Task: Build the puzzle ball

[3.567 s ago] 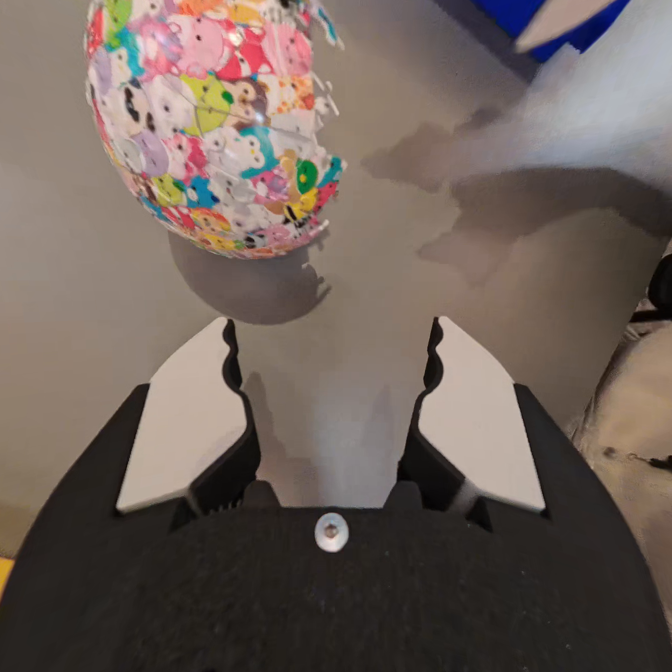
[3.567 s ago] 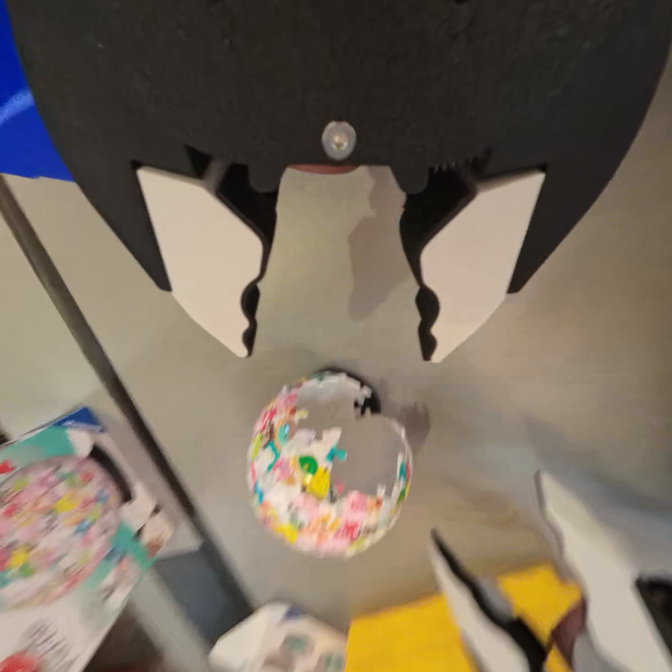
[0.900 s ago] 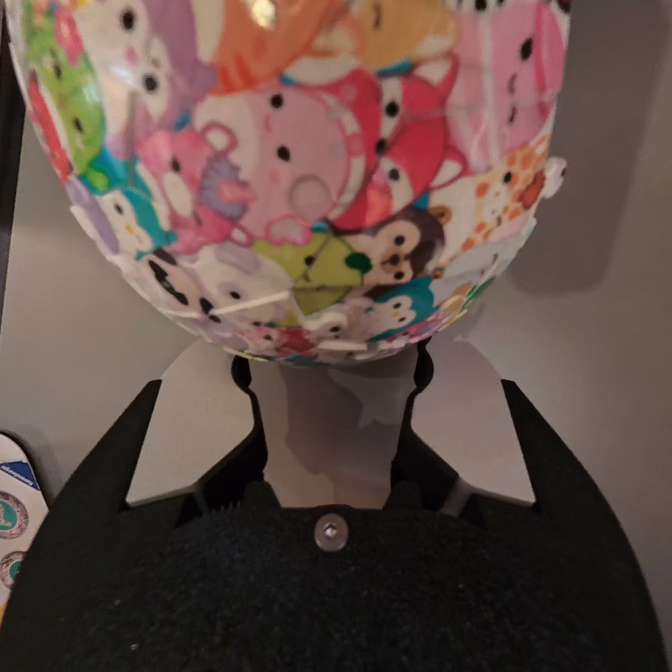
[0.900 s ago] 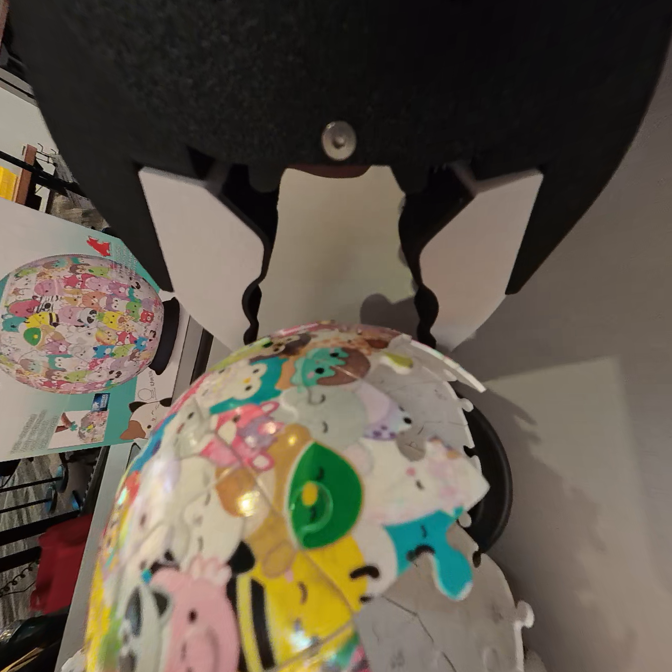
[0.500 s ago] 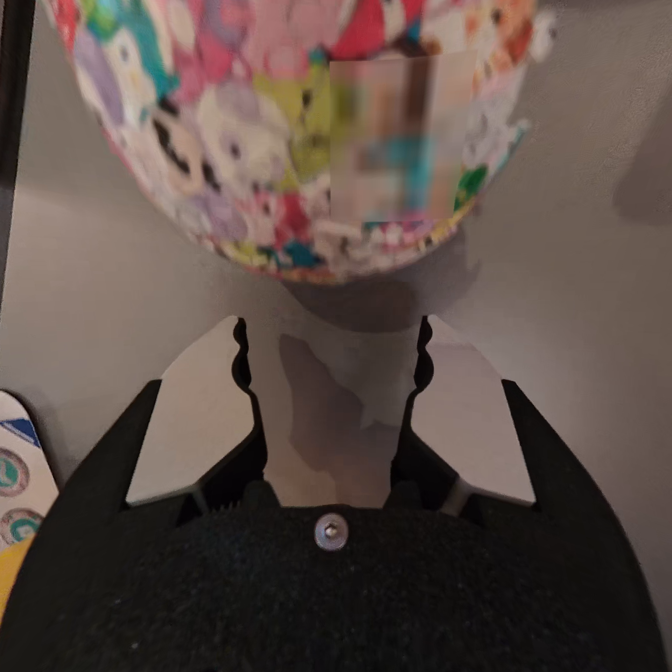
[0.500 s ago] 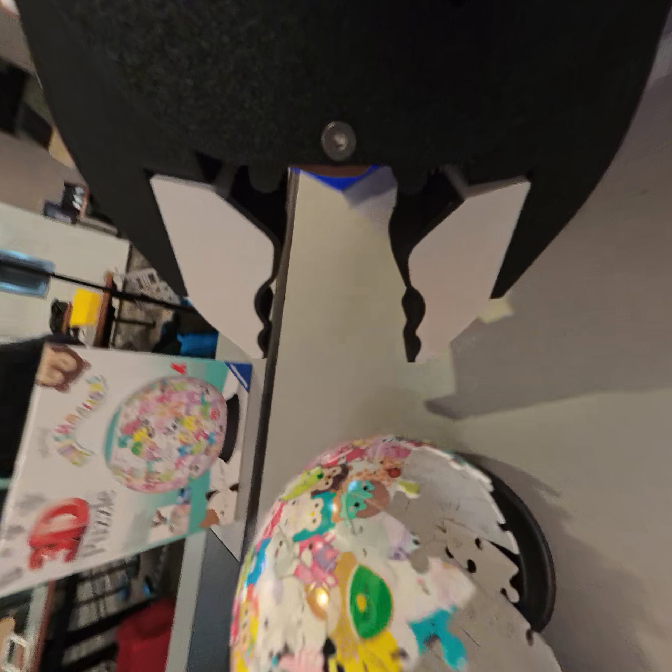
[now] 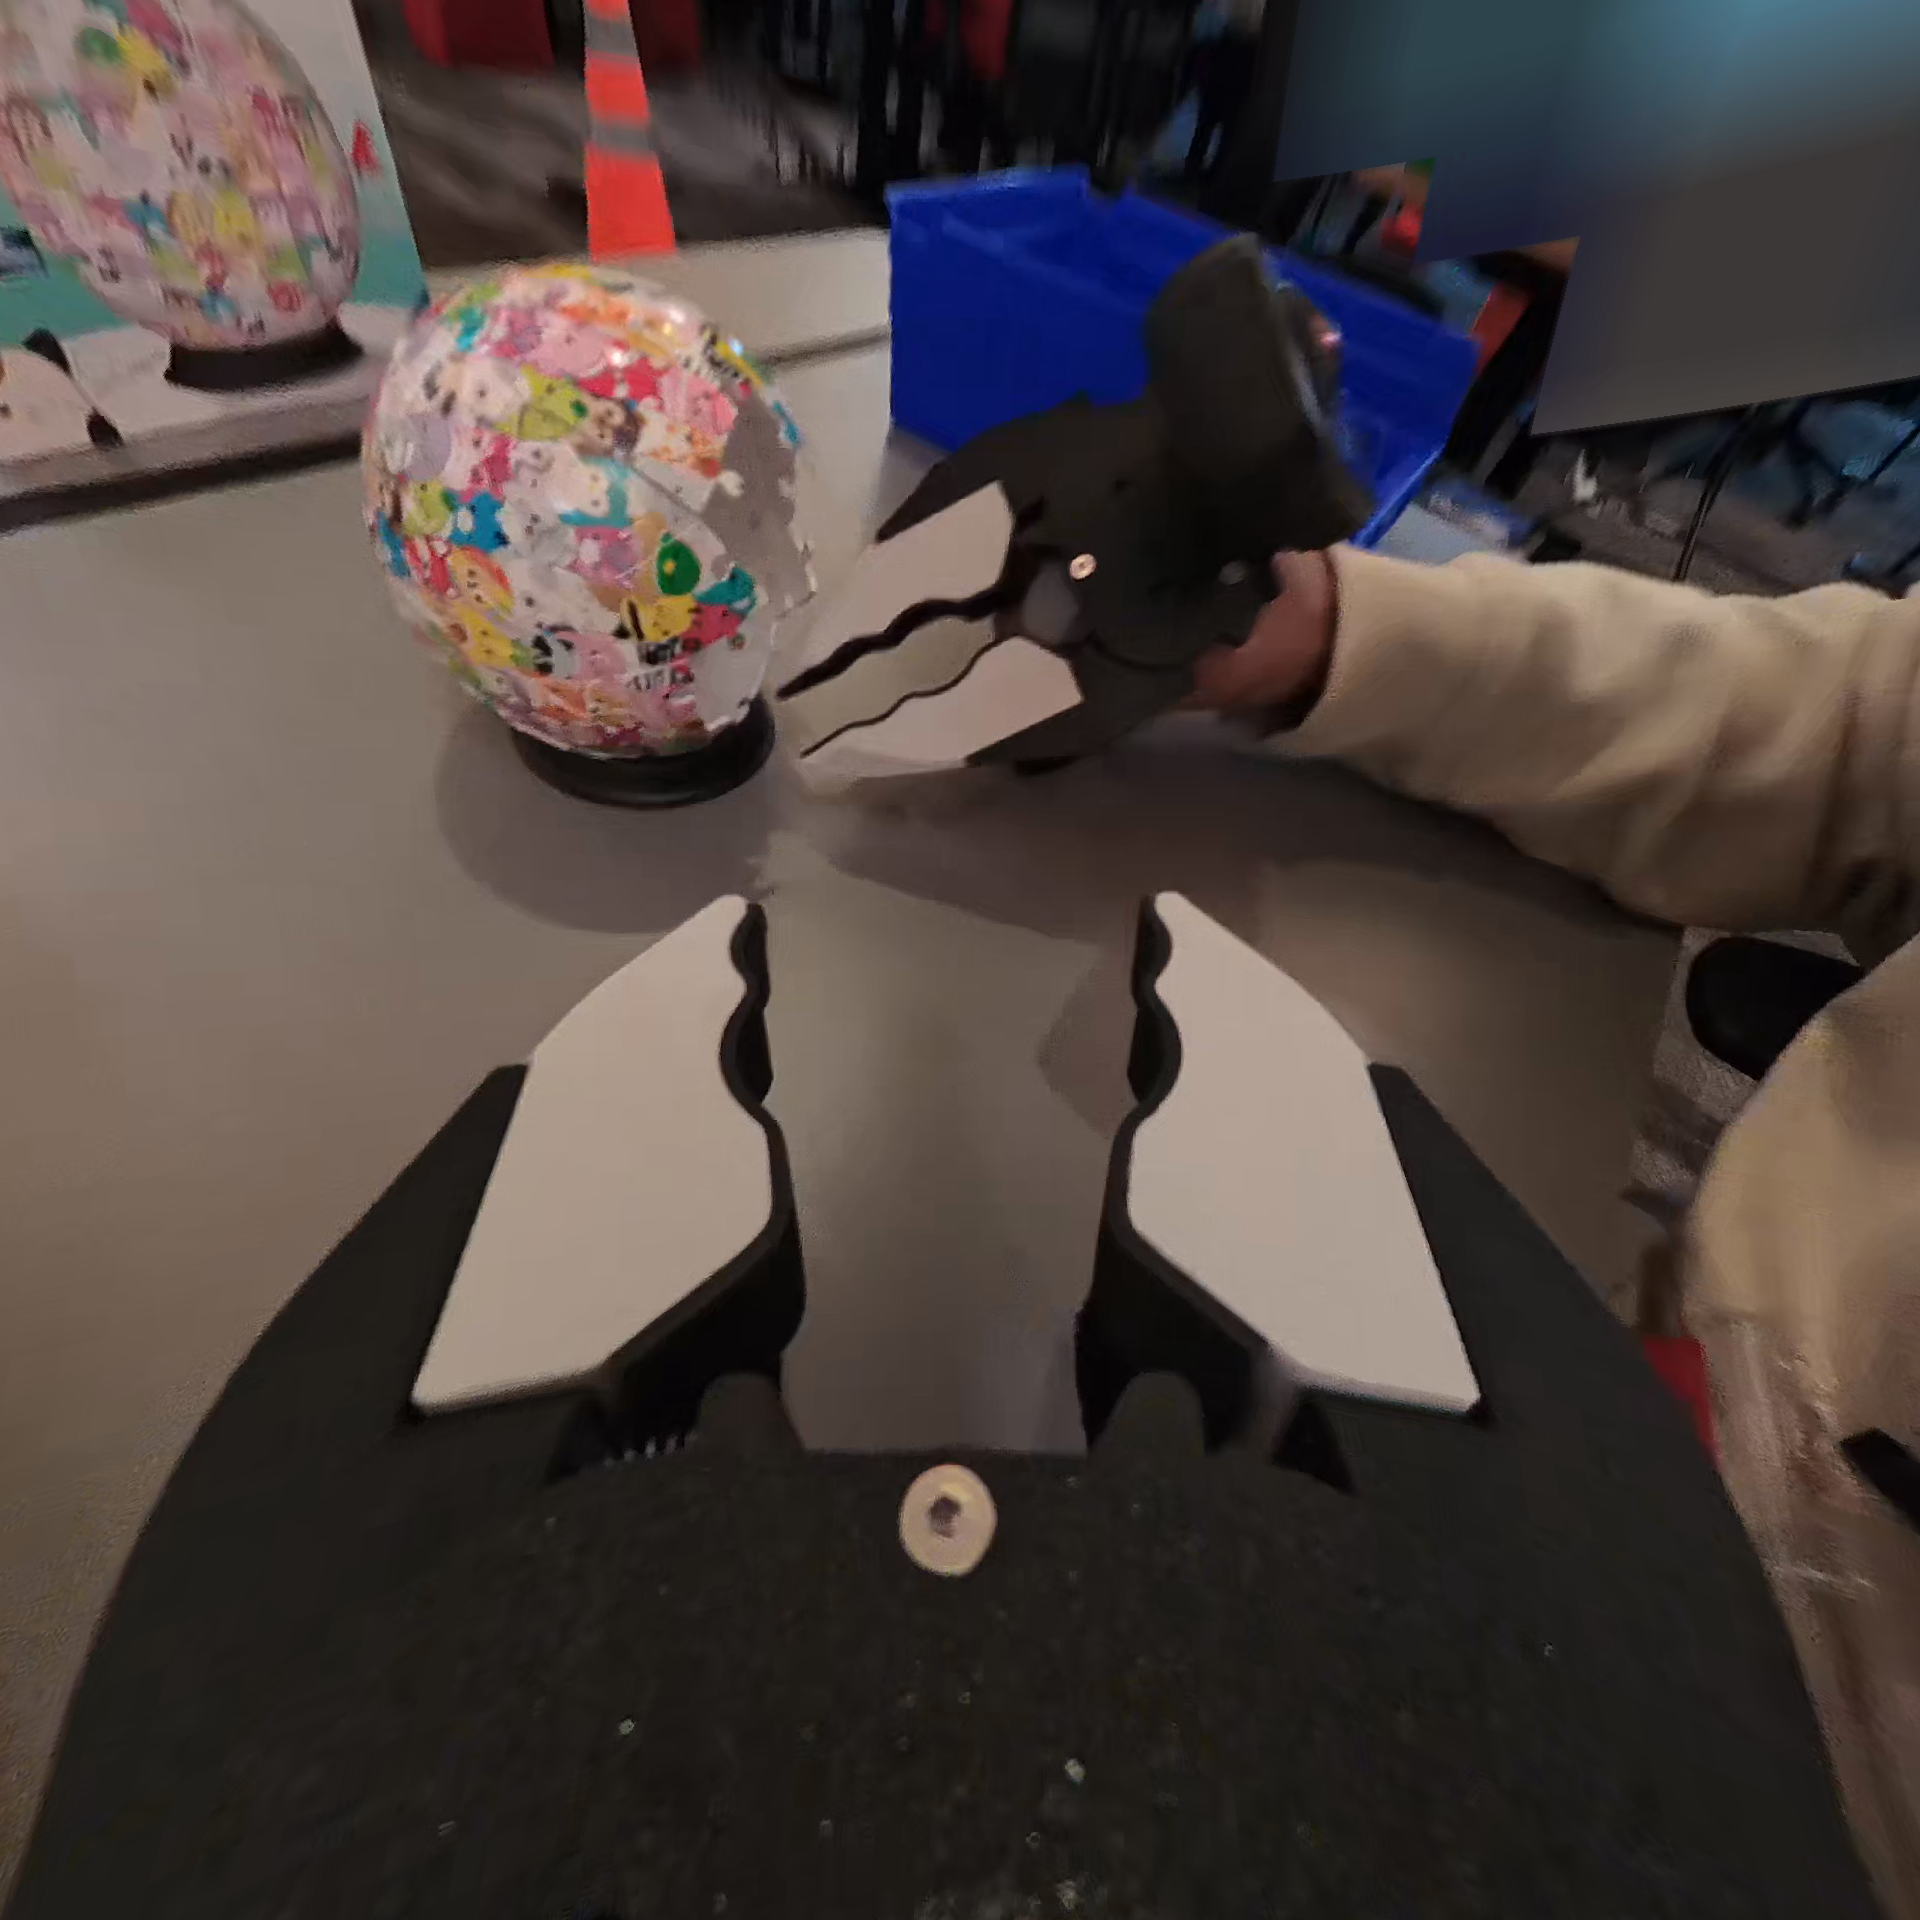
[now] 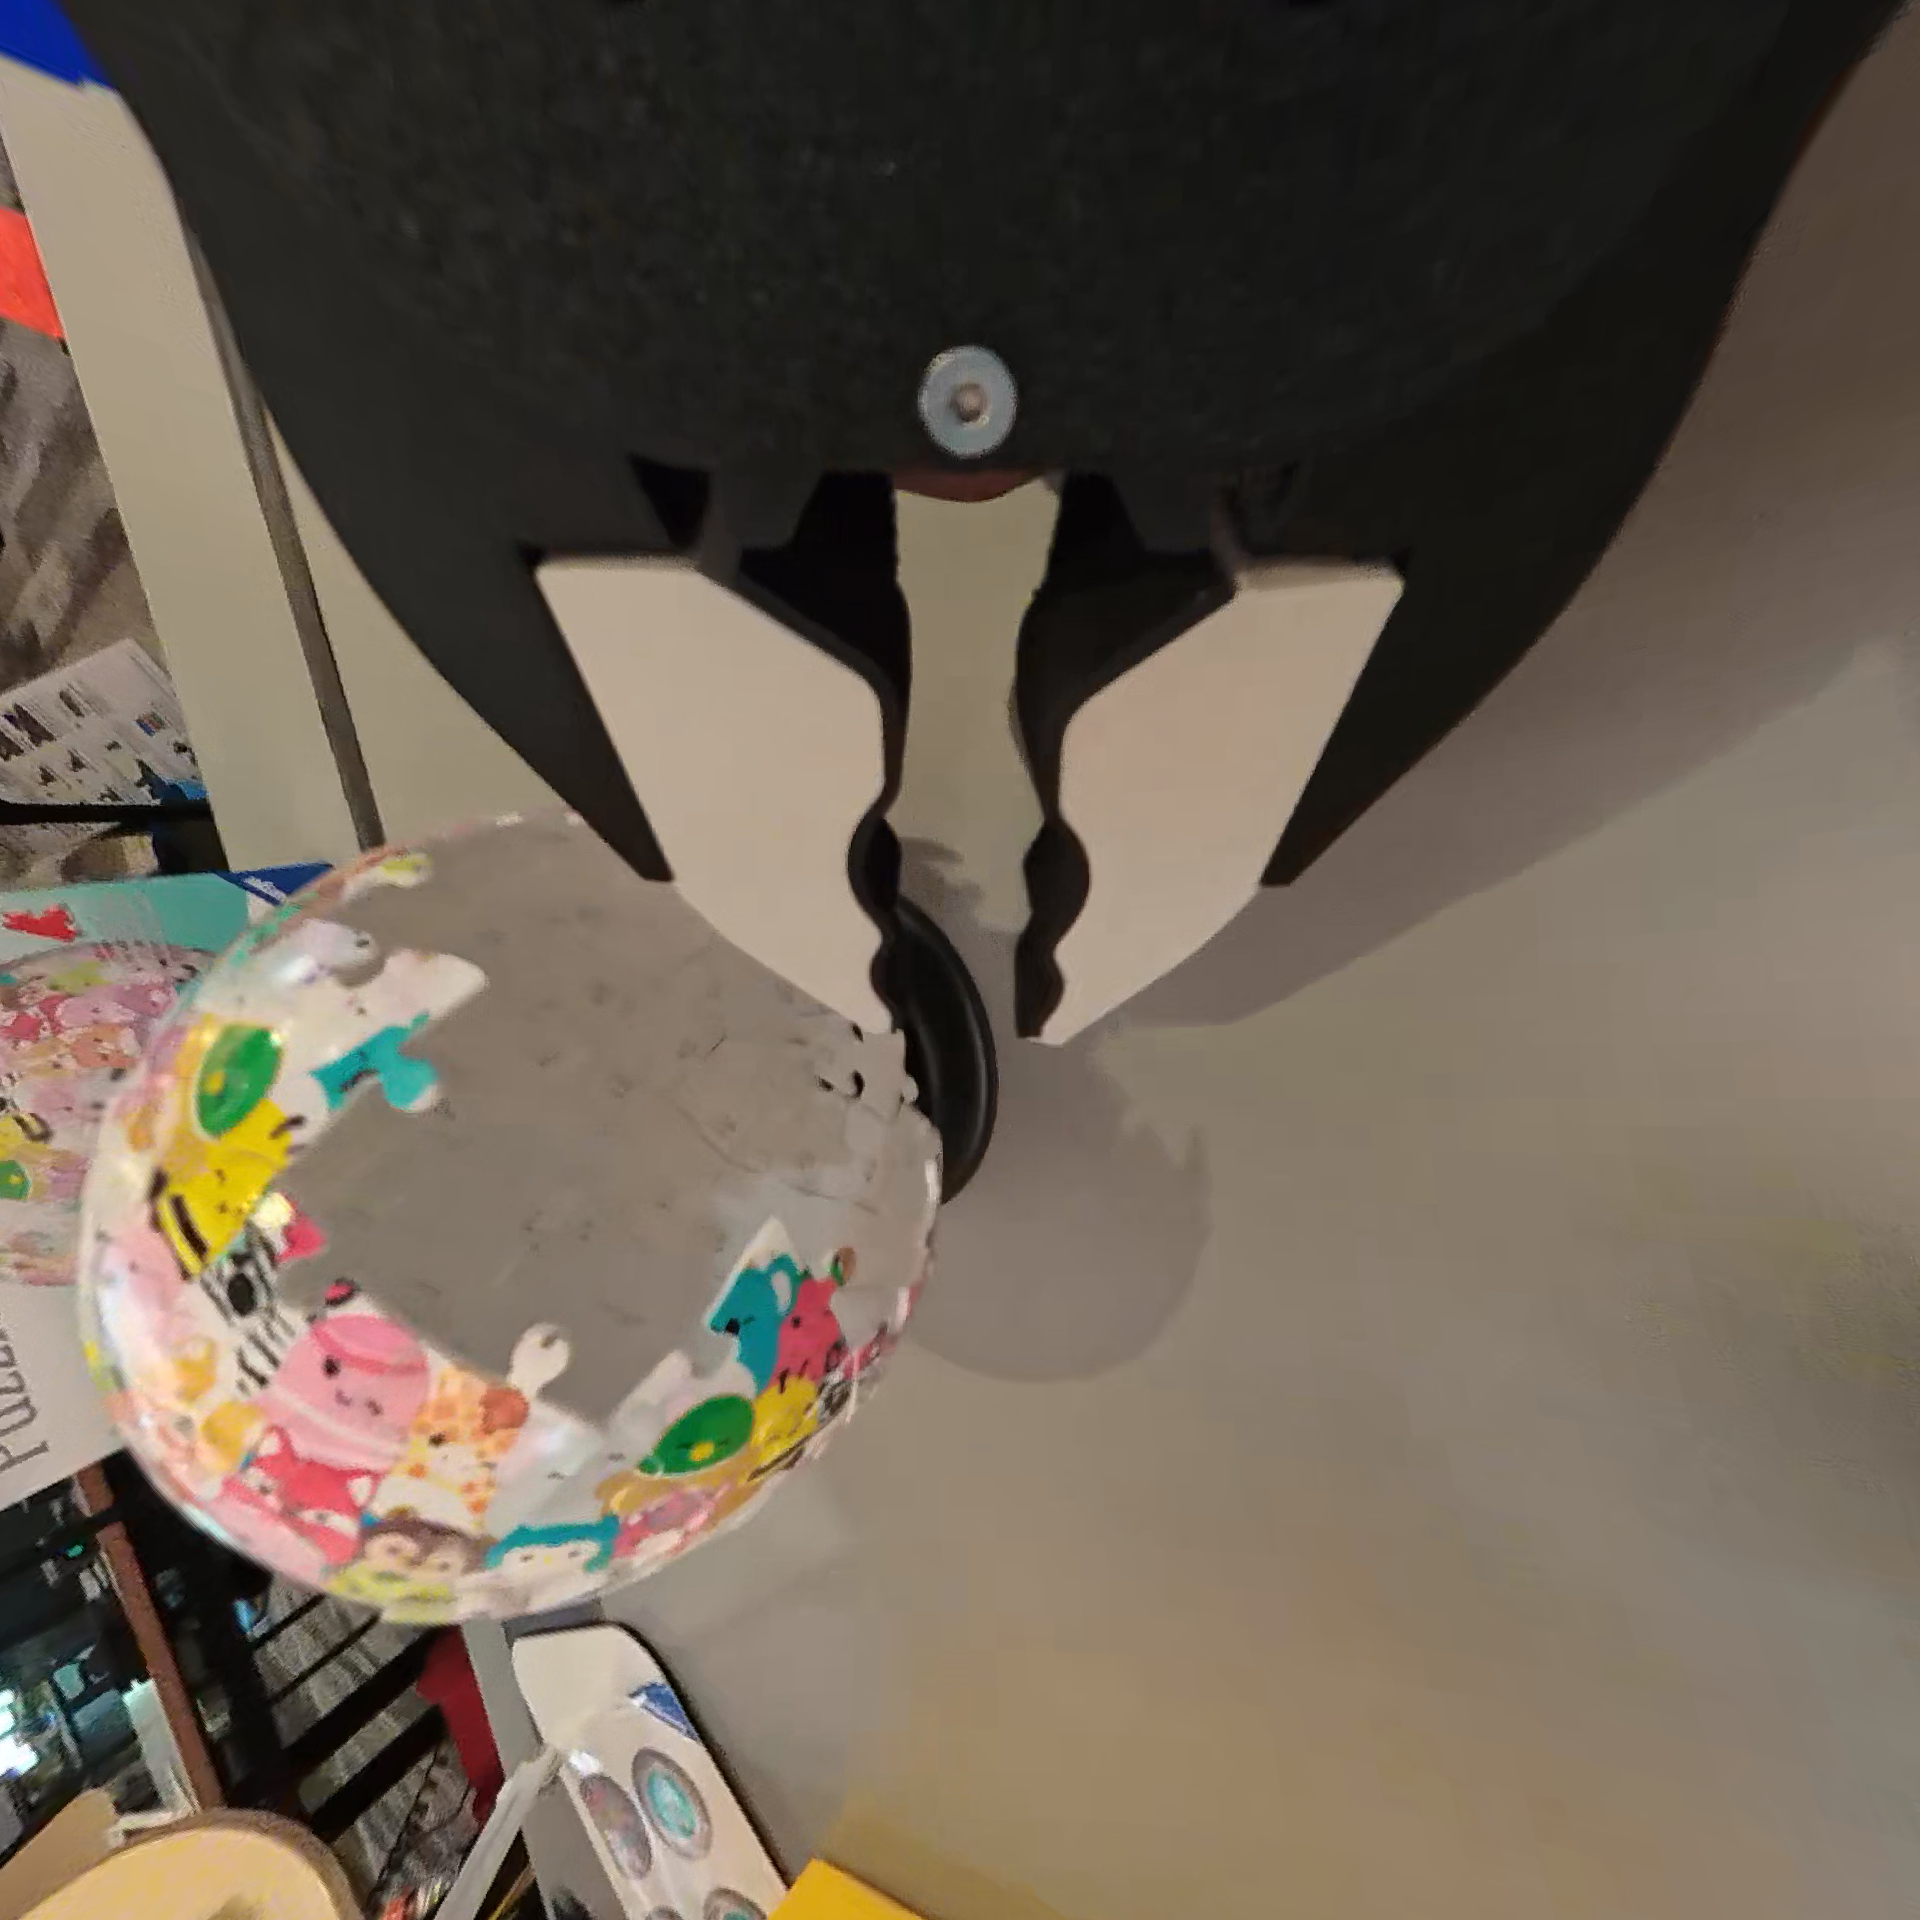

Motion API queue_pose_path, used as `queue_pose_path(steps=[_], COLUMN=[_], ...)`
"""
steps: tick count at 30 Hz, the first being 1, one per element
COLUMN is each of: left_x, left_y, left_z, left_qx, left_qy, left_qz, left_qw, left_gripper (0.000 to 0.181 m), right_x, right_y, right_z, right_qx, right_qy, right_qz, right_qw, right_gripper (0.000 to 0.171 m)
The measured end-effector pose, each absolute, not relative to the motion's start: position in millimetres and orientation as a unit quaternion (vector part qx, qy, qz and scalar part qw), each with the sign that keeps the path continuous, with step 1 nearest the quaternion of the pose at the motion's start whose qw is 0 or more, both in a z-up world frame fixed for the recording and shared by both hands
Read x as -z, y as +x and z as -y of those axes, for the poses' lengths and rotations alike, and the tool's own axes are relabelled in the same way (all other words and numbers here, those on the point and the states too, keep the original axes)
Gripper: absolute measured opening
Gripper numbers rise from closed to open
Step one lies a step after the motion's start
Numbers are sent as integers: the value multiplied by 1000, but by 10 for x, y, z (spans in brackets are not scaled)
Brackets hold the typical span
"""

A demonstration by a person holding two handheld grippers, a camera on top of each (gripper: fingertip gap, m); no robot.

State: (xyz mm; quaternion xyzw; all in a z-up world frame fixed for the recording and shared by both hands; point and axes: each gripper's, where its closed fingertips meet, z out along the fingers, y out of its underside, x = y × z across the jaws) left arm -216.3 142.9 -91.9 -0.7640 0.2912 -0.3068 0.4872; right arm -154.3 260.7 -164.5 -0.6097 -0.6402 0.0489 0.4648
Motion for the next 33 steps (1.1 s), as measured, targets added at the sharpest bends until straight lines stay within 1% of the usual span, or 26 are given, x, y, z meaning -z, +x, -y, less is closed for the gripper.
queue_pose_path(steps=[1, 2, 4, 5, 8, 10, 11, 12, 16, 23, 24, 27, 31, 33], left_x=[944, 969, 1023, 1042, 1067, 1088, 1084, 1070, 1029, 999, 994, 975, 959, 951], left_y=[-2146, -2122, -2084, -2091, -2083, -2059, -2051, -2050, -2025, -2030, -2032, -2028, -2012, -2006], left_z=[-1416, -1405, -1400, -1424, -1449, -1435, -1428, -1429, -1411, -1373, -1365, -1340, -1315, -1302], left_qx=[309, 316, 324, 321, 356, 385, 389, 388, 400, 416, 410, 395, 398, 401], left_qy=[-752, -744, -734, -731, -719, -716, -714, -711, -704, -703, -703, -701, -700, -699], left_qz=[-286, -286, -308, -316, -311, -303, -305, -308, -316, -315, -321, -333, -335, -335], left_qw=[507, 514, 510, 513, 509, 497, 495, 499, 495, 483, 485, 492, 490, 488], left_gripper=[65, 66, 66, 67, 66, 66, 66, 66, 66, 66, 66, 66, 66, 65], right_x=[1647, 1628, 1543, 1513, 1573, 1592, 1615, 1629, 1734, 1813, 1816, 1827, 1858, 1859], right_y=[-1575, -1592, -1607, -1598, -1588, -1616, -1643, -1661, -1655, -1686, -1690, -1670, -1684, -1679], right_z=[-2612, -2628, -2698, -2744, -2771, -2791, -2781, -2776, -2787, -2830, -2839, -2894, -2869, -2868], right_qx=[-55, -55, -46, -35, -15, -15, -25, -31, -34, -9, -5, 17, 23, 30], right_qy=[-605, -597, -577, -571, -571, -577, -585, -592, -611, -613, -614, -621, -621, -616], right_qz=[642, 641, 627, 618, 632, 635, 637, 636, 638, 642, 639, 634, 638, 642], right_qw=[469, 479, 521, 539, 524, 514, 502, 494, 468, 462, 463, 460, 454, 456], right_gripper=[12, 0, 1, 6, 12, 21, 22, 26, 26, 27, 24, 24, 13, 13])
